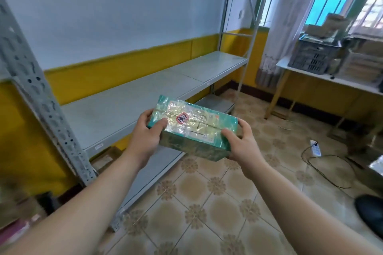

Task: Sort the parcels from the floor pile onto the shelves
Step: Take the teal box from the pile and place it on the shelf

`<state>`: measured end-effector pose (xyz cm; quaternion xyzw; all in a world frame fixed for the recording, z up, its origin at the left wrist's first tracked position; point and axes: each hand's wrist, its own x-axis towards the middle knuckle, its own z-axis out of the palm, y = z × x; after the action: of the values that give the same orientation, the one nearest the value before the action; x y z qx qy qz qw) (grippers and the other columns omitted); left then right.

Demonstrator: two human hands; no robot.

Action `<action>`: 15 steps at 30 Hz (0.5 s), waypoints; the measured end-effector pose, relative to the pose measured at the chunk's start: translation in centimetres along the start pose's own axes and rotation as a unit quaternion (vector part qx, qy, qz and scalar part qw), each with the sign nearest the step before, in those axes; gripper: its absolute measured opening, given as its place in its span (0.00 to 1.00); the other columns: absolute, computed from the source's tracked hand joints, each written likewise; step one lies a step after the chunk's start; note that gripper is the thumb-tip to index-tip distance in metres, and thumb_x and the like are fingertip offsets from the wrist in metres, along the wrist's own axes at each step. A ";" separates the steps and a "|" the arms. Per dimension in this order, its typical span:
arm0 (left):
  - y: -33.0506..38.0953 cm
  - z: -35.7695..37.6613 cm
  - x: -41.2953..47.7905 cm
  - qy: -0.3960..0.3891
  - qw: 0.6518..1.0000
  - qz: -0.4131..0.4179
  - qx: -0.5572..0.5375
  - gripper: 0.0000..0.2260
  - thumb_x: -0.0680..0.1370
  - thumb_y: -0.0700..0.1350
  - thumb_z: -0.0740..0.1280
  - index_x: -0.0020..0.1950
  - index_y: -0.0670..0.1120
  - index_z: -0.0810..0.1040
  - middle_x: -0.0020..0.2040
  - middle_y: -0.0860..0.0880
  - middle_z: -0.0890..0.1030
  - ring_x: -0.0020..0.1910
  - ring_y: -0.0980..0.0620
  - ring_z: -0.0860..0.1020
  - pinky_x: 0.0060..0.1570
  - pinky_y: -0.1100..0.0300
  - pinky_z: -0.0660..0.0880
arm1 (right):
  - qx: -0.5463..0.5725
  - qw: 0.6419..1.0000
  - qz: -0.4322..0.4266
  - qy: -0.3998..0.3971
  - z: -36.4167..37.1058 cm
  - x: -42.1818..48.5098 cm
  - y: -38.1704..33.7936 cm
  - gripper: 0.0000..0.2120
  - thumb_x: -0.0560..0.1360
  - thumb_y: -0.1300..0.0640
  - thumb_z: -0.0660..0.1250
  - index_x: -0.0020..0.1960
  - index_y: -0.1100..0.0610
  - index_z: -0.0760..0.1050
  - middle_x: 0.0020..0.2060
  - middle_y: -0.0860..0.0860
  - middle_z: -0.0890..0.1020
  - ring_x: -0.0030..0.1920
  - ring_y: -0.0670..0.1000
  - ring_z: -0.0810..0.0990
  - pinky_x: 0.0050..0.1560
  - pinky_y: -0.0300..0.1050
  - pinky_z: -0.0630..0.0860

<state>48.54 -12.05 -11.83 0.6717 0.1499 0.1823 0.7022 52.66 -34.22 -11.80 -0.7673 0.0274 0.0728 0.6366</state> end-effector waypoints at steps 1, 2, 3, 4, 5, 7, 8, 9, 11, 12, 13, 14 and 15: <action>-0.2 1.1 0.9 0.001 1.000 0.005 0.009 0.13 0.80 0.43 0.65 0.62 0.54 0.71 0.53 0.56 0.78 0.49 0.54 0.79 0.47 0.55 0.80 | -0.007 1.000 0.003 0.002 -0.9 1.2 -0.1 0.24 0.79 0.49 0.67 0.71 0.43 0.60 0.56 0.49 0.74 0.49 0.54 0.83 0.46 0.56 0.84; -0.4 2.0 1.8 -0.001 1.000 0.008 0.021 0.13 0.80 0.43 0.66 0.62 0.54 0.72 0.54 0.55 0.79 0.50 0.53 0.80 0.48 0.55 0.80 | -0.014 1.000 0.004 0.003 -1.5 2.4 -0.1 0.22 0.79 0.49 0.68 0.68 0.45 0.61 0.56 0.49 0.74 0.48 0.54 0.83 0.45 0.54 0.84; -0.6 2.8 2.6 -0.003 0.999 0.012 0.032 0.13 0.80 0.43 0.66 0.63 0.54 0.73 0.54 0.54 0.79 0.50 0.52 0.80 0.48 0.55 0.80 | -0.027 1.000 0.002 0.003 -2.0 3.6 -0.1 0.21 0.78 0.49 0.68 0.66 0.45 0.62 0.57 0.49 0.73 0.48 0.53 0.83 0.43 0.52 0.84; -0.8 3.5 3.6 -0.003 0.999 0.014 0.044 0.13 0.79 0.42 0.66 0.62 0.53 0.74 0.54 0.54 0.80 0.50 0.53 0.81 0.48 0.56 0.80 | -0.044 0.999 -0.002 0.001 -2.2 5.0 0.0 0.21 0.78 0.48 0.69 0.65 0.45 0.62 0.57 0.49 0.72 0.48 0.52 0.83 0.42 0.51 0.84; -1.0 4.1 4.7 0.001 0.999 0.016 0.050 0.12 0.79 0.42 0.66 0.62 0.53 0.74 0.53 0.54 0.80 0.49 0.53 0.81 0.47 0.57 0.80 | -0.063 0.998 -0.003 -0.005 -2.3 6.4 0.1 0.21 0.77 0.48 0.69 0.66 0.46 0.64 0.58 0.49 0.73 0.48 0.52 0.83 0.41 0.49 0.84; -1.4 5.0 7.4 0.016 0.998 0.015 0.061 0.12 0.79 0.41 0.66 0.60 0.54 0.75 0.50 0.54 0.80 0.46 0.55 0.81 0.43 0.60 0.79 | -0.106 0.994 -0.007 -0.026 -2.2 9.4 0.1 0.18 0.77 0.46 0.69 0.64 0.48 0.68 0.54 0.49 0.79 0.46 0.48 0.84 0.41 0.47 0.84; -1.6 5.2 8.7 0.020 0.997 0.013 0.070 0.12 0.79 0.41 0.66 0.59 0.54 0.76 0.50 0.54 0.81 0.45 0.55 0.80 0.42 0.61 0.78 | -0.131 0.990 -0.012 -0.040 -2.0 10.9 0.1 0.17 0.77 0.46 0.68 0.62 0.49 0.70 0.51 0.48 0.81 0.45 0.47 0.84 0.42 0.46 0.84; -2.2 5.6 10.9 0.023 0.997 0.011 0.079 0.12 0.78 0.42 0.67 0.59 0.53 0.76 0.50 0.53 0.81 0.45 0.54 0.80 0.41 0.60 0.78 | -0.158 0.986 -0.017 -0.054 -1.7 13.3 0.2 0.15 0.77 0.45 0.68 0.61 0.49 0.71 0.49 0.47 0.82 0.44 0.46 0.84 0.43 0.45 0.83; -3.0 5.8 13.7 0.020 0.996 0.004 0.088 0.12 0.78 0.42 0.67 0.59 0.53 0.77 0.51 0.51 0.82 0.46 0.52 0.81 0.43 0.58 0.78 | -0.210 0.974 -0.028 -0.077 -1.2 16.2 -0.1 0.15 0.77 0.43 0.67 0.59 0.49 0.73 0.47 0.46 0.82 0.44 0.45 0.84 0.46 0.47 0.83; -3.5 6.0 15.3 0.016 0.996 0.001 0.091 0.11 0.77 0.41 0.67 0.58 0.53 0.78 0.51 0.50 0.82 0.46 0.52 0.81 0.44 0.58 0.78 | -0.236 0.967 -0.032 -0.089 -0.8 18.0 -0.3 0.15 0.77 0.41 0.66 0.59 0.49 0.74 0.47 0.46 0.83 0.45 0.45 0.84 0.47 0.47 0.83; -4.1 6.4 17.4 0.012 0.996 -0.002 0.094 0.11 0.77 0.41 0.67 0.58 0.53 0.78 0.50 0.51 0.82 0.45 0.52 0.81 0.44 0.58 0.78 | -0.266 0.958 -0.038 -0.102 -0.2 20.2 -0.6 0.16 0.77 0.39 0.66 0.58 0.48 0.75 0.47 0.45 0.83 0.45 0.45 0.84 0.48 0.47 0.83; -4.6 6.9 19.2 0.005 0.995 -0.006 0.097 0.11 0.77 0.41 0.67 0.58 0.53 0.78 0.49 0.51 0.82 0.45 0.53 0.81 0.43 0.59 0.77 | -0.300 0.945 -0.043 -0.122 0.3 22.3 -1.0 0.17 0.77 0.38 0.64 0.58 0.48 0.75 0.47 0.45 0.83 0.45 0.45 0.83 0.49 0.47 0.83; -5.2 7.4 20.9 -0.001 0.995 -0.013 0.098 0.11 0.77 0.41 0.67 0.58 0.52 0.78 0.49 0.52 0.82 0.44 0.54 0.81 0.42 0.61 0.77 | -0.333 0.930 -0.043 -0.149 0.9 24.3 -1.5 0.17 0.77 0.37 0.63 0.57 0.48 0.75 0.47 0.45 0.83 0.45 0.45 0.83 0.49 0.47 0.82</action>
<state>70.78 -9.22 -15.87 0.7353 0.1755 0.1569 0.6356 76.81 -31.87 -14.09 -0.9161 -0.1267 0.1632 0.3437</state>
